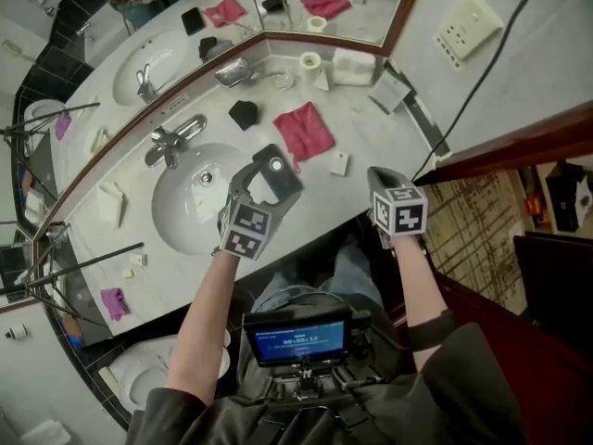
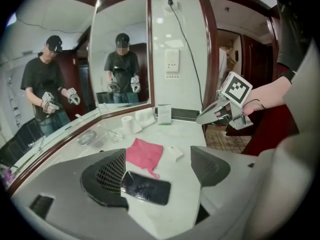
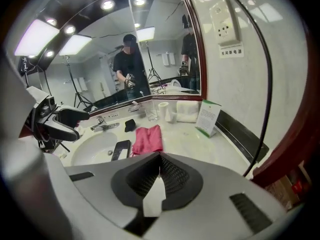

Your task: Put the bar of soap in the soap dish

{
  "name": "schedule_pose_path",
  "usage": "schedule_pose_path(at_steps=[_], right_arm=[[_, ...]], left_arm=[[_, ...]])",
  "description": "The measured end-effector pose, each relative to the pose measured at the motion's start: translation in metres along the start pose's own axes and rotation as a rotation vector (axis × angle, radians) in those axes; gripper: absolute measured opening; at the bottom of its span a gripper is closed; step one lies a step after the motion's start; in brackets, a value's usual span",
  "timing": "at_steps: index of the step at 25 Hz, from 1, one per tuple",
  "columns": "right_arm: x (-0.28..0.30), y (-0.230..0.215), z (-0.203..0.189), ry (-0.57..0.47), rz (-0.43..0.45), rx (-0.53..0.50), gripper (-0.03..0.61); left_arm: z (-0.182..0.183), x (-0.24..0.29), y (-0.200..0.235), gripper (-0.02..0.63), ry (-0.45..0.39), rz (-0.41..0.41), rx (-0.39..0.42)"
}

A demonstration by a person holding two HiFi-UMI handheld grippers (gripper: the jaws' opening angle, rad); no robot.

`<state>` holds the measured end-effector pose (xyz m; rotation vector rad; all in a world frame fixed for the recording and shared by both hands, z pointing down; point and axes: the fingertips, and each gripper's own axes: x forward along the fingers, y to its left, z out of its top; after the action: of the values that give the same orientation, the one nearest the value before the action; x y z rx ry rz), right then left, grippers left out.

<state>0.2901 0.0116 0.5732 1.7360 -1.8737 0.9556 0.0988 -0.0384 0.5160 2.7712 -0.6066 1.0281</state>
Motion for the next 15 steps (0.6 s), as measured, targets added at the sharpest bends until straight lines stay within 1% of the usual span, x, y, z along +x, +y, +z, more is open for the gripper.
schedule_pose_path(at_steps=[3, 5, 6, 9, 11, 13, 15], right_arm=[[-0.004, -0.012, -0.017, 0.013, -0.017, 0.04, 0.02], [-0.006, -0.022, -0.028, 0.017, -0.026, 0.059, 0.02], [-0.007, -0.026, -0.034, 0.018, -0.028, 0.066, 0.02], [-0.009, -0.03, -0.045, 0.014, -0.021, 0.079, 0.02], [-0.01, -0.027, -0.049, 0.009, -0.013, 0.087, 0.02], [-0.01, -0.024, -0.053, 0.0, -0.002, 0.098, 0.02], [-0.009, -0.02, -0.055, -0.007, 0.013, 0.116, 0.02]], left_arm=[[-0.001, 0.041, -0.022, 0.403, 0.055, -0.079, 0.024], [-0.003, 0.066, -0.039, 0.403, 0.096, -0.129, 0.074], [-0.005, 0.079, -0.047, 0.403, 0.117, -0.155, 0.128], [-0.015, 0.115, -0.067, 0.403, 0.185, -0.243, 0.371], [-0.029, 0.137, -0.072, 0.403, 0.238, -0.298, 0.506], [-0.043, 0.16, -0.072, 0.403, 0.289, -0.33, 0.599], [-0.048, 0.182, -0.074, 0.403, 0.318, -0.35, 0.667]])
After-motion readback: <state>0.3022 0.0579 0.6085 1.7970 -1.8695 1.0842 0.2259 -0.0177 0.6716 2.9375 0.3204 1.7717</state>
